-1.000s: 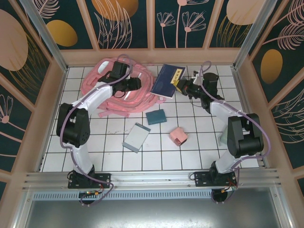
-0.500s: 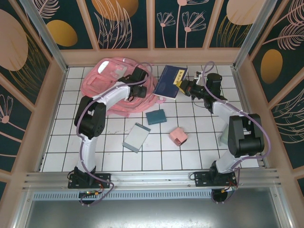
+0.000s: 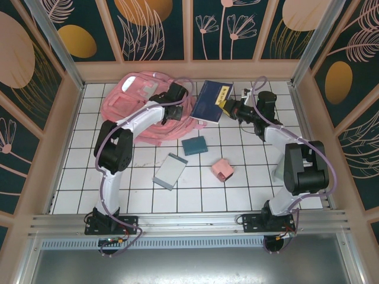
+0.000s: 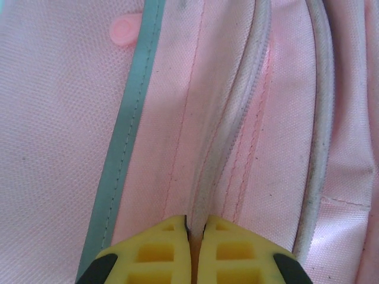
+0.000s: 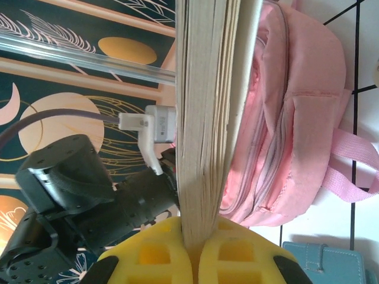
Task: Pack the student bag
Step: Open the student bag at the top-center of the table, then place the book in the student bag.
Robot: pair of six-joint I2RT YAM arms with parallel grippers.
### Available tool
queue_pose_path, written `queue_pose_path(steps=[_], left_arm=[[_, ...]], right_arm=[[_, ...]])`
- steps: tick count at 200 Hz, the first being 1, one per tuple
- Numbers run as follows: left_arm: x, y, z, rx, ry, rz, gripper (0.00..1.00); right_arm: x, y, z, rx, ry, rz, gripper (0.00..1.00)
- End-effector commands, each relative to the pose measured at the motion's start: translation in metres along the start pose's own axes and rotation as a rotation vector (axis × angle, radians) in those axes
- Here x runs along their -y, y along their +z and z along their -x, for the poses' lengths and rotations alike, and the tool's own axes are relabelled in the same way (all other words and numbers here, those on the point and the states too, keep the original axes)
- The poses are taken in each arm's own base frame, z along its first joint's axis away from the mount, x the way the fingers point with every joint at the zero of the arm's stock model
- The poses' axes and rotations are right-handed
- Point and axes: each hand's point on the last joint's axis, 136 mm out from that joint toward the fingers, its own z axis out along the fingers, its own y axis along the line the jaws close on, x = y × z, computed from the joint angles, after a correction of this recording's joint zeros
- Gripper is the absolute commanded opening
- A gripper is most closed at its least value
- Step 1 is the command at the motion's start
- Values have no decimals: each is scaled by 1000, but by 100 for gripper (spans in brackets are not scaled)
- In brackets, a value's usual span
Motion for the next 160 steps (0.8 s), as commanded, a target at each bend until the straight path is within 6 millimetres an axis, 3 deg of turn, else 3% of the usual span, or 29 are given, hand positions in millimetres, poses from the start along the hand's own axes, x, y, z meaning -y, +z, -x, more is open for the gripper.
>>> queue_pose_path(steps=[1, 45, 95, 121, 160], left_arm=[[-20, -50, 47, 126, -65, 38, 0], [-31, -100, 92, 234, -137, -22, 0], [-63, -144, 129, 306, -275, -182, 0], [-71, -166, 141, 358, -295, -289, 0], [-68, -191, 152, 406, -288, -422, 0]], right_arm=[[-22, 7, 6, -18, -69, 78, 0], [-24, 28, -3, -46, -69, 103, 0], [-27, 67, -11, -51, -37, 155, 0], [-28, 98, -22, -81, -30, 155, 0], [-26, 153, -32, -80, 7, 144, 0]])
